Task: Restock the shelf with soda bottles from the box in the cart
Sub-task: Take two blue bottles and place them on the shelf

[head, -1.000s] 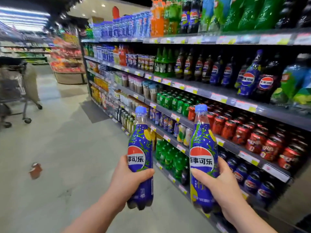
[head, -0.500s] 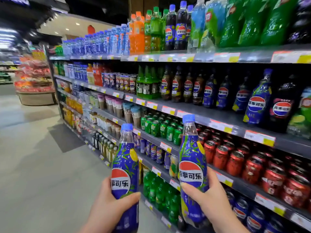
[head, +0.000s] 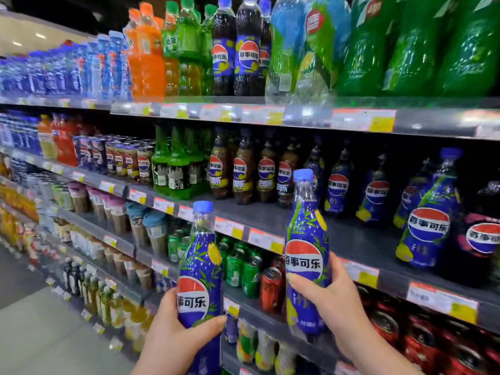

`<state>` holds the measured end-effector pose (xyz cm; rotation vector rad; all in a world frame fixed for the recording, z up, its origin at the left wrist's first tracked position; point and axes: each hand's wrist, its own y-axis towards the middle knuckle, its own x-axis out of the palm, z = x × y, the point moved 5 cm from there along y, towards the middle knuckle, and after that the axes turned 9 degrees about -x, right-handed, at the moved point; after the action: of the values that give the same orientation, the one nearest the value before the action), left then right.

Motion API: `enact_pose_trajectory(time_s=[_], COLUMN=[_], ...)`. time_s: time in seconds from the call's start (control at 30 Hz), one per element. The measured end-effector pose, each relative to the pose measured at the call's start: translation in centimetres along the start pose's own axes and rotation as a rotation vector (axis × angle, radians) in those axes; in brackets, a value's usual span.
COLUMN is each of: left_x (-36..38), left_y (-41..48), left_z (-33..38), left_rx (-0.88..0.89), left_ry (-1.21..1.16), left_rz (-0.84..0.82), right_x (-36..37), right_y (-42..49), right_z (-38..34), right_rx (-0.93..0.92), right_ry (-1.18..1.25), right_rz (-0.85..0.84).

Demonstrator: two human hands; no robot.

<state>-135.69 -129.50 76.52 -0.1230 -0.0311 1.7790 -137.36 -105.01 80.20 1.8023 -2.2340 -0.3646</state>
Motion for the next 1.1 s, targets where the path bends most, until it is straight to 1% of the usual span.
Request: enact_pose_trajectory(time_s=[0.2,0.33,0.47,0.57,0.63,0.87,1.0,1.1], left_x=[2.8,3.8,5.3,7.0,8.2,12.2,13.8,14.8], left_y=[8.7,14.3,18.0,19.2,19.6,19.2,18.7,18.5], left_z=[1.7,3.6,5.3,6.0,6.3,7.2,7.8,7.7], left_rx=[0.051,0.116,0.152,0.148,0.135,0.123,0.120,0.113], left_ry=[0.045,0.083,0.078,0.064,0.060,0.033,0.033,0.061], left_rz=[-0.183,-0.287,-0.343,-0.403,-0.427,-0.495,-0.512,-0.521], right_x=[-0.1,-0.2,-1.8,-4.0,-5.8,-10.7,-12.3,-12.8], right_y=[7.3,11.5,14.3,15.8,16.7,18.9,19.5,19.8], right_z=[1.0,1.5,1.3,0.9,0.5,1.8,2.8,3.1], right_rx=[-0.026,-0.033,-0.071,-0.064,-0.094,-0.111,-0.085,-0.080], right_ry=[-0.063,-0.128,-0.137,-0.102,-0.154,-0.246,-0.247,-0.329], right_rz=[0.222,0.366,0.478,0.526,0.550,0.514,0.552,0.571])
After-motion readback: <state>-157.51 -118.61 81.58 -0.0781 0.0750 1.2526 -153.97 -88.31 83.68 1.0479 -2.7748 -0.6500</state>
